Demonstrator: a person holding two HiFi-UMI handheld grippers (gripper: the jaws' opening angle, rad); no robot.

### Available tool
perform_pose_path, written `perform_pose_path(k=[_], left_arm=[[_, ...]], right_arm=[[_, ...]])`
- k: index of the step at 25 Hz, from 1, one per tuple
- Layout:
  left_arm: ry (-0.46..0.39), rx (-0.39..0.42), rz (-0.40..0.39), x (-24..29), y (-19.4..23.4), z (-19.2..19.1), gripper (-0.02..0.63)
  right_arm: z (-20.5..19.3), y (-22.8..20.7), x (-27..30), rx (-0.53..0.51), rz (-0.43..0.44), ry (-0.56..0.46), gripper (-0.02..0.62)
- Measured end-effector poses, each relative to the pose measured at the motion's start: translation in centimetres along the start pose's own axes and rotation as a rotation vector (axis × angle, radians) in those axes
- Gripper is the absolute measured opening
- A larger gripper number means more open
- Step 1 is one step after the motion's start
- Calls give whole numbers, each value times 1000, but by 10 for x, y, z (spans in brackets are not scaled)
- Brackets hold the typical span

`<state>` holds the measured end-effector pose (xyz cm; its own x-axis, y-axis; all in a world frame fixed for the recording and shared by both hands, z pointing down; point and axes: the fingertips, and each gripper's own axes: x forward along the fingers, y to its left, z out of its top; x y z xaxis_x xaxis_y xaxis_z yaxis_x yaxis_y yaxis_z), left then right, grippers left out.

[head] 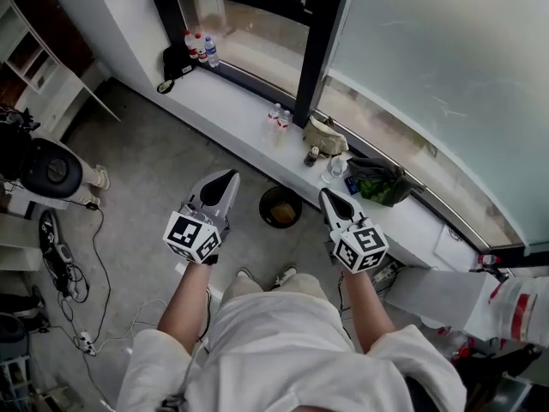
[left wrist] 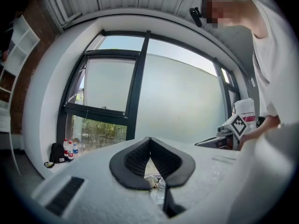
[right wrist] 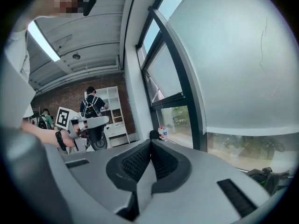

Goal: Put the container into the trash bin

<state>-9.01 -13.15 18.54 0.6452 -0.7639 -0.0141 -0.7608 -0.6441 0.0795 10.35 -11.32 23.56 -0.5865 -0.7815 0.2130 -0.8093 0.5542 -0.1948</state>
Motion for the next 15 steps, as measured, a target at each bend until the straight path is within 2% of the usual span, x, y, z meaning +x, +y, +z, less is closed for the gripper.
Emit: perform_pose_path(k=[5, 15], left_arm=[[-60, 25, 25, -17, 4, 34, 18], [-173, 82, 112, -45, 14, 90, 18]], right_arm=[[36, 8, -14, -30, 20, -60, 2], [83, -4, -39, -59, -10, -146, 2]])
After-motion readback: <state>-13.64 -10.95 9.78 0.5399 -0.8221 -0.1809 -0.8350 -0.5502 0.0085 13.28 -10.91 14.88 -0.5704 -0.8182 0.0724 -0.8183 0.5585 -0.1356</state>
